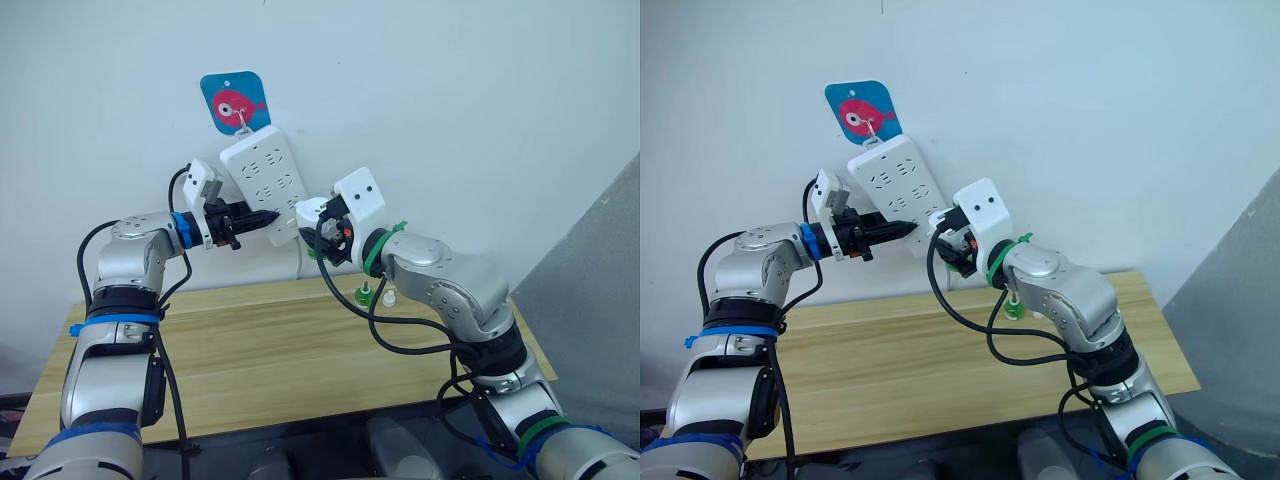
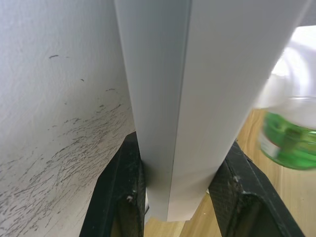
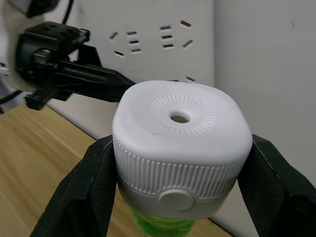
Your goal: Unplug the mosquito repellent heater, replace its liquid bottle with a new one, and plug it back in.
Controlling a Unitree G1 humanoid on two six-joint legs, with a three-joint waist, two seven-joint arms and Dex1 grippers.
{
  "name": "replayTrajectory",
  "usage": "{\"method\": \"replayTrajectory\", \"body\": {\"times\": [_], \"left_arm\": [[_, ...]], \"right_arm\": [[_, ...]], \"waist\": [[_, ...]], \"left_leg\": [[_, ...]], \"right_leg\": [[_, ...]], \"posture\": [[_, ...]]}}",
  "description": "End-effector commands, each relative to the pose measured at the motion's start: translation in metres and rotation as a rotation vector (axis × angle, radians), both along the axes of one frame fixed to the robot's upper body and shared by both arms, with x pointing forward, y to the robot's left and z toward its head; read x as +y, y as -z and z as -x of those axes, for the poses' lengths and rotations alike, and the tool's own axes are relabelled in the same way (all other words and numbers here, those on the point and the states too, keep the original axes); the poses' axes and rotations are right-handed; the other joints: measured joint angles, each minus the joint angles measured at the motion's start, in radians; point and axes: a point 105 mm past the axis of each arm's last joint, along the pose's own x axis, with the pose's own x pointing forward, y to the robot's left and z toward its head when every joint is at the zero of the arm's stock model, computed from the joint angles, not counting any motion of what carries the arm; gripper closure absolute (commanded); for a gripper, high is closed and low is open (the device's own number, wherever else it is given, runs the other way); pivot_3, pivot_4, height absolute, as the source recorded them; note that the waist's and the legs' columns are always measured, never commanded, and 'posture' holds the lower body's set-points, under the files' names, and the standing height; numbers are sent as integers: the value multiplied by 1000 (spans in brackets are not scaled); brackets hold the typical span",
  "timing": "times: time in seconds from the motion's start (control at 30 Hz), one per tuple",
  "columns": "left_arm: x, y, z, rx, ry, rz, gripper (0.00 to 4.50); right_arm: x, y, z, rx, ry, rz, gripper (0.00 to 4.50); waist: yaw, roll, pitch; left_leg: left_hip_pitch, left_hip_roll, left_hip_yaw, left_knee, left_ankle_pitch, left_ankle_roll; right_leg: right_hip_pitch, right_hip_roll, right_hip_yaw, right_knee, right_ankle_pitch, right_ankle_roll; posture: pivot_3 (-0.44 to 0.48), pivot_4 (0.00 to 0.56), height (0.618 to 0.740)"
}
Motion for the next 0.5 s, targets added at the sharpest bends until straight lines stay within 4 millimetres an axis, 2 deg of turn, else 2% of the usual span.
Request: {"method": "replayTrajectory", "body": {"times": [0.03, 0.33, 0.5], "left_arm": [[-2, -15, 1, -60, 8, 13, 3201], [-2, -15, 2, -61, 9, 13, 3201], [-1, -14, 2, -59, 9, 14, 3201]], "right_arm": [[9, -18, 3, -81, -34, -21, 1448], [21, -22, 0, -110, -55, -27, 1448], [20, -22, -3, -123, -47, -18, 1448]], "waist": [[0, 0, 0], [-1, 0, 0], [-3, 0, 0]], "left_leg": [[0, 0, 0, 0, 0, 0], [0, 0, -1, 0, 0, 0], [0, 0, -1, 0, 0, 0]], "right_leg": [[0, 0, 0, 0, 0, 0], [0, 0, -1, 1, 2, -3], [0, 0, -1, 1, 2, -3]], "posture": [[-276, 71, 692], [-269, 67, 692], [-268, 67, 692]]}}
